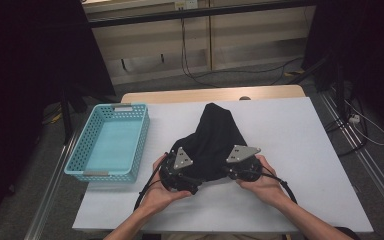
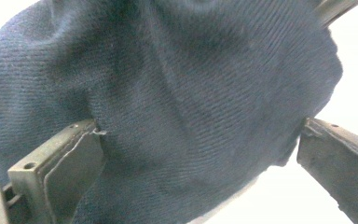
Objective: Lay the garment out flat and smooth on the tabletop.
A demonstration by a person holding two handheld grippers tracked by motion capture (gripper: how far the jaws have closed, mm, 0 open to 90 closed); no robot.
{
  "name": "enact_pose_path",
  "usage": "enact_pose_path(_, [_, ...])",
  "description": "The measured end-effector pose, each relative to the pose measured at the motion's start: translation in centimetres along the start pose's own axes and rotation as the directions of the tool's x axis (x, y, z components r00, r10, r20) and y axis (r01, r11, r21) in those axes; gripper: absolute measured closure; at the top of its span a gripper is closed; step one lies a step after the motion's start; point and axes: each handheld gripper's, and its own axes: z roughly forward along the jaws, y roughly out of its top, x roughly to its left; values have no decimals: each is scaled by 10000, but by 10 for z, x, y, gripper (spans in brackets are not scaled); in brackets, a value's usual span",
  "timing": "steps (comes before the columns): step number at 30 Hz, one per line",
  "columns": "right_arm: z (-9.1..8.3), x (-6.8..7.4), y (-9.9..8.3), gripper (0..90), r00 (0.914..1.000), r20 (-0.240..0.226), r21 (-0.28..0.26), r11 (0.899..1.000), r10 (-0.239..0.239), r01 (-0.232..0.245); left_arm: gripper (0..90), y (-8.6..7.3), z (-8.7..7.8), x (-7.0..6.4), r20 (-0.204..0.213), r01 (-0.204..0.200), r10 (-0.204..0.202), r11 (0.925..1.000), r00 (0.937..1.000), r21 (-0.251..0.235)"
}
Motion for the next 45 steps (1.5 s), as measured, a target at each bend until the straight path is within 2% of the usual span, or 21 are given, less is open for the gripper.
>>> enact_pose_path(3, [-6,-1,4,748,9999,-81,-175,9998,85,-86,5,-2,7,0,-386,-399,408,9989,9984,244])
enact_pose_path(6, [-12,-2,7,752,9999,-68,-360,9993,127,-130,28,-2,11,2,-750,-480,499,9985,9959,272])
enact_pose_path(8, [-14,-3,9,753,9999,-50,-433,9990,123,-125,151,0,8,6,-910,-362,375,9992,9951,151])
enact_pose_path(9, [-15,-3,9,754,9998,-72,-461,9987,194,-197,304,0,5,9,-1094,-263,266,9996,9936,39])
enact_pose_path(11, [-18,-6,10,754,9996,-104,-541,9982,261,-266,504,0,-1,21,-776,177,-190,9997,9968,-180])
enact_pose_path(12, [-19,-6,11,754,9995,-110,-595,9978,294,-300,568,1,-4,24,-746,210,-229,9994,9970,-270])
enact_pose_path(13, [-20,-7,12,754,9995,-119,-648,9975,289,-296,659,1,-6,24,-737,63,-93,9992,9972,-405])
enact_pose_path(15, [-23,-7,16,754,9996,-113,-792,9965,269,-277,761,5,-8,23,-661,51,-93,9980,9978,-636])
enact_pose_path(16, [-25,-7,18,754,9996,-83,-819,9963,252,-258,771,7,-9,23,-430,184,-216,9971,9988,-735])
enact_pose_path(22, [-42,-16,24,756,9989,57,-1241,9913,456,-445,787,24,-24,22,179,706,-687,9868,9975,-1459])
enact_pose_path(25, [-51,-19,30,756,9987,122,-1489,9877,502,-478,789,33,-35,20,340,612,-561,9831,9978,-1726])
enact_pose_path(28, [-61,-18,40,755,9992,104,-1736,9842,384,-360,790,40,-46,21,515,791,-701,9765,9962,-2006])
enact_pose_path(30, [-68,-17,47,755,9994,107,-1915,9810,335,-309,790,45,-56,22,726,944,-798,9694,9942,-2267])
enact_pose_path(35, [-87,-14,68,752,9993,1,-2495,9677,373,-361,790,61,-82,21,785,985,-798,9565,9937,-2746])
enact_pose_path(38, [-97,-12,78,746,9993,-47,-2733,9612,362,-362,790,70,-94,21,931,1147,-908,9483,9915,-2959])
enact_pose_path(40, [-102,-11,81,735,9994,50,-2946,9551,336,-307,789,74,-97,23,915,1151,-917,9475,9916,-2983])
enact_pose_path(41, [-102,-12,81,728,9992,66,-3020,9527,385,-347,788,75,-96,24,887,1198,-981,9502,9912,-2876])
enact_pose_path(43, [-97,-16,80,692,9987,209,-2860,9574,467,-388,788,76,-88,29,757,1300,-1134,9535,9907,-2718])
enact_pose_path(44, [-92,-19,78,668,9979,313,-2764,9599,573,-464,788,74,-79,32,605,1295,-1177,9567,9912,-2607])
enact_pose_path(45, [-85,-24,74,637,9967,384,-2617,9633,718,-594,788,73,-74,34,518,1319,-1226,9566,9911,-2600])
